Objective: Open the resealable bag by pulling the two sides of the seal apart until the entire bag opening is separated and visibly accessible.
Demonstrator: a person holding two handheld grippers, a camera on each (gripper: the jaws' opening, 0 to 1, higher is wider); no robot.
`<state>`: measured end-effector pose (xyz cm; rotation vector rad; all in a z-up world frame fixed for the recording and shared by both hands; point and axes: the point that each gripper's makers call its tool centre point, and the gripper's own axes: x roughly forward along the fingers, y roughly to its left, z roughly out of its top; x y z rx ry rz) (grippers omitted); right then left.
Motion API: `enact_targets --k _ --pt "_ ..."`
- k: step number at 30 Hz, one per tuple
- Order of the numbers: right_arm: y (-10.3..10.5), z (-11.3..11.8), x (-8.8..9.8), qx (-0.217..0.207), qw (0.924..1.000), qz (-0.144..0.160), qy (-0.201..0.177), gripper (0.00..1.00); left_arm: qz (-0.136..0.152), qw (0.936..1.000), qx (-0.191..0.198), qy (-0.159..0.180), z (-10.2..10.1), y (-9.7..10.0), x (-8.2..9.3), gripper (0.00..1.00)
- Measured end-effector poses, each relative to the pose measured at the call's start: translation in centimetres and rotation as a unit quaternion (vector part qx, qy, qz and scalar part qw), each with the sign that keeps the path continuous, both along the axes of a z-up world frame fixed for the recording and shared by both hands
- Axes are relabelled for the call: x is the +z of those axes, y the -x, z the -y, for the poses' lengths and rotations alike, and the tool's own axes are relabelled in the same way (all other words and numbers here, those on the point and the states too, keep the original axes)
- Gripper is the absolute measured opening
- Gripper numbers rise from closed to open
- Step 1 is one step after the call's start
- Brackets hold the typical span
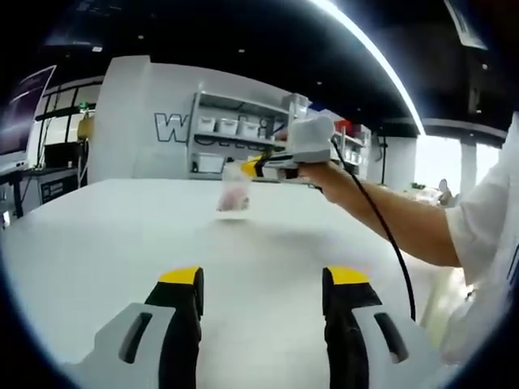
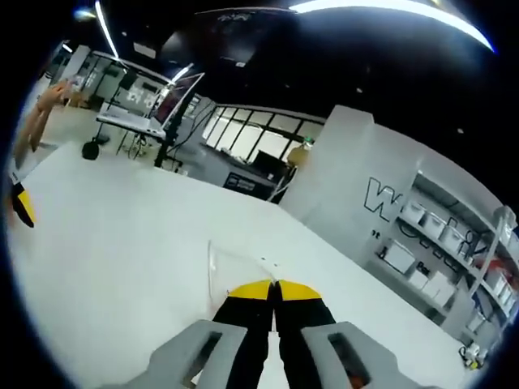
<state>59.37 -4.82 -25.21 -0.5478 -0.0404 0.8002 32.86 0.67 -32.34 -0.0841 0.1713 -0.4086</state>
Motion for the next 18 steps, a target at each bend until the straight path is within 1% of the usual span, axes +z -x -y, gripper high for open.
enact_targets --k 3,7,9,18 --pt "-0.3 0.1 0.1 -0.003 1.0000 0.000 -0.002 0.00 0.000 1.0000 -0.001 0.000 0.0 0.0 0.0 0.59" --pt "-1.4 0.0 0.0 -0.005 1.0000 -0.001 -0.001 0.00 -0.002 1.0000 0.001 0.001 -0.1 -0.1 0.0 0.59" --pt "-1.6 -0.1 -0.1 -0.007 1.0000 -0.003 -0.002 0.00 -0.003 1.0000 0.001 0.001 -0.1 -0.2 0.0 0.59" --pt "-4.0 -0.3 -0.2 -0.015 0.9999 -0.002 0.001 0.00 -0.008 1.0000 0.000 -0.001 0.0 -0.2 -0.2 0.59"
